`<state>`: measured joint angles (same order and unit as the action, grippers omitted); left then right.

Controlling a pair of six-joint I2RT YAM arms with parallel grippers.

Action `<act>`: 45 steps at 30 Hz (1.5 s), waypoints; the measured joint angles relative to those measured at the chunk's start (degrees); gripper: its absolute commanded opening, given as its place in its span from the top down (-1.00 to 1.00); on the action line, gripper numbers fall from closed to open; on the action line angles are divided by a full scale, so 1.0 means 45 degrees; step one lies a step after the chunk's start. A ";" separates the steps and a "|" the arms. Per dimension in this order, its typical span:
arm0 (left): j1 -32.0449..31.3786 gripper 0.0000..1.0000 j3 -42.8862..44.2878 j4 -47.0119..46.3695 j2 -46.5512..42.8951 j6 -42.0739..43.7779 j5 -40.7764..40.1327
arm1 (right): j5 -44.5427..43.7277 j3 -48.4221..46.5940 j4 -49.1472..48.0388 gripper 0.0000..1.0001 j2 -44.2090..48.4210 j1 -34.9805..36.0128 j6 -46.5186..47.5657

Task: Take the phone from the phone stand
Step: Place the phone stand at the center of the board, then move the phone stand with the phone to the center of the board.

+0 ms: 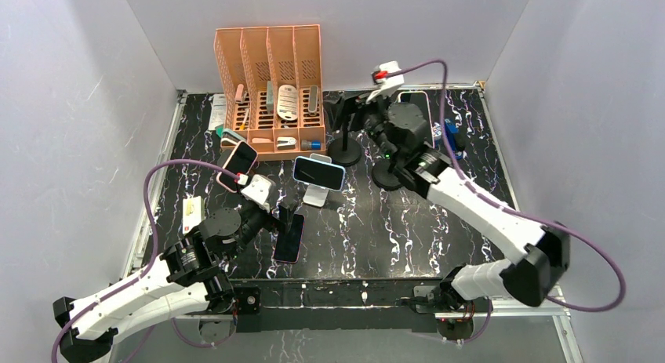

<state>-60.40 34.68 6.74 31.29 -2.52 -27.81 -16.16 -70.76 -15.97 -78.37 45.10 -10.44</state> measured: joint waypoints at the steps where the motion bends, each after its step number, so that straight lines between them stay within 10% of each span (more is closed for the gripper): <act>1: 0.0000 -0.56 0.0000 0.0005 0.0000 0.0000 -0.0019 | 0.0053 -0.0146 0.0321 -0.97 0.0389 0.0010 -0.0175; 13: 0.0000 -0.56 0.0000 0.0039 0.0000 -0.0005 -0.0068 | -0.1666 -0.3939 0.7057 -0.97 0.2603 -0.0165 0.0034; 20: 0.0000 -0.56 0.0000 0.0039 0.0049 -0.0010 -0.0068 | -0.1151 -0.4663 1.0375 -0.97 0.1729 -0.3332 -0.0243; 29: 0.0000 -0.56 0.0000 0.0039 0.0238 -0.0010 -0.0063 | 0.1399 -0.3099 1.0074 -0.97 0.1817 -0.6086 -0.1447; 45: 0.0000 -0.56 0.0000 0.0044 0.0253 -0.0010 -0.0053 | 0.2841 -0.3381 0.9520 -0.97 0.0335 -0.6518 -0.1107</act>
<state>-60.40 34.68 6.94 32.42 -2.57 -28.05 -3.38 -85.97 26.87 -76.86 15.77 -15.42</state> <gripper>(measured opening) 0.778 0.985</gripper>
